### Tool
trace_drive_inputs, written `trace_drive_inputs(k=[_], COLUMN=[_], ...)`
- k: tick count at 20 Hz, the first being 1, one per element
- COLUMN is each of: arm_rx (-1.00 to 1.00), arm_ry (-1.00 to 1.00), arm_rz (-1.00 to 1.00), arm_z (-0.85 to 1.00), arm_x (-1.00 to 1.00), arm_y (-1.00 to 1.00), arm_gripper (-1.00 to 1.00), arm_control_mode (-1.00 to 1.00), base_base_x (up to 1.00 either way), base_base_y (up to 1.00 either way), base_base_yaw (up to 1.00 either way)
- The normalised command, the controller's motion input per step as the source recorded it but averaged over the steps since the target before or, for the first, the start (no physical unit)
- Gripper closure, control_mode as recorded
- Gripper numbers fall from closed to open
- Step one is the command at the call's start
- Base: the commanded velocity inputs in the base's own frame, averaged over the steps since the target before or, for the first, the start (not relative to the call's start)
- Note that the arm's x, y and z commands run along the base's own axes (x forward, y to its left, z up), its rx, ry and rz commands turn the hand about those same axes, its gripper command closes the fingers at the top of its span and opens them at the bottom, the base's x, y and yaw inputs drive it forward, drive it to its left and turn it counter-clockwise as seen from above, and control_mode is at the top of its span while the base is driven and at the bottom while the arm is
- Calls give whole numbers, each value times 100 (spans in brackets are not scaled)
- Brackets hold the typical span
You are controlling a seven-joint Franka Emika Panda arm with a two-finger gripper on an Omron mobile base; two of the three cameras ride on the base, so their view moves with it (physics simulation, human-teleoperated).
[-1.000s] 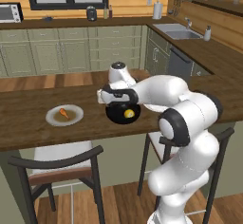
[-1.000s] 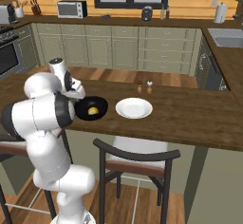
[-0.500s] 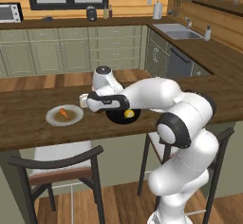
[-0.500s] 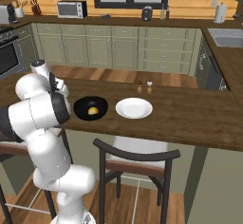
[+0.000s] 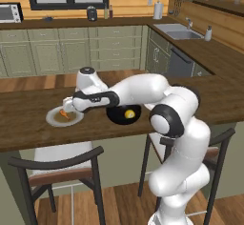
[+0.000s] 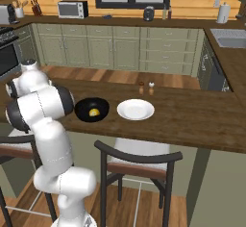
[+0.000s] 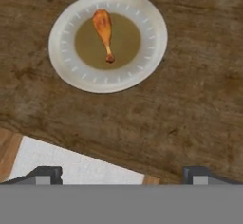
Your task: Pick the chicken drumstick and lemon from their plates and place them in the bowl. Then put the bowl in the fridge.
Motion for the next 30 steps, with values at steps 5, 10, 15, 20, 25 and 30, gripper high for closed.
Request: trace_drive_inputs(k=[5,10,15,20,25,30], arm_rx=[-1,-4,-3,0,0,0], arm_ry=[0,1,2,6,14,5], arm_rz=[2,2,0,0,0,0], arm_z=[-30,-43,-26,-16,-40,-32], arm_x=[44,35,47,42,25,15], arm_y=[36,38,15,0,1,2], arm_gripper=[-100,-100,-100,-100,-100,-100], arm_control_mode=[-100,-100,-100,-100,-100,-100], base_base_x=[0,0,0,0,0,0], base_base_y=[0,0,0,0,0,0], base_base_yaw=[0,0,0,0,0,0])
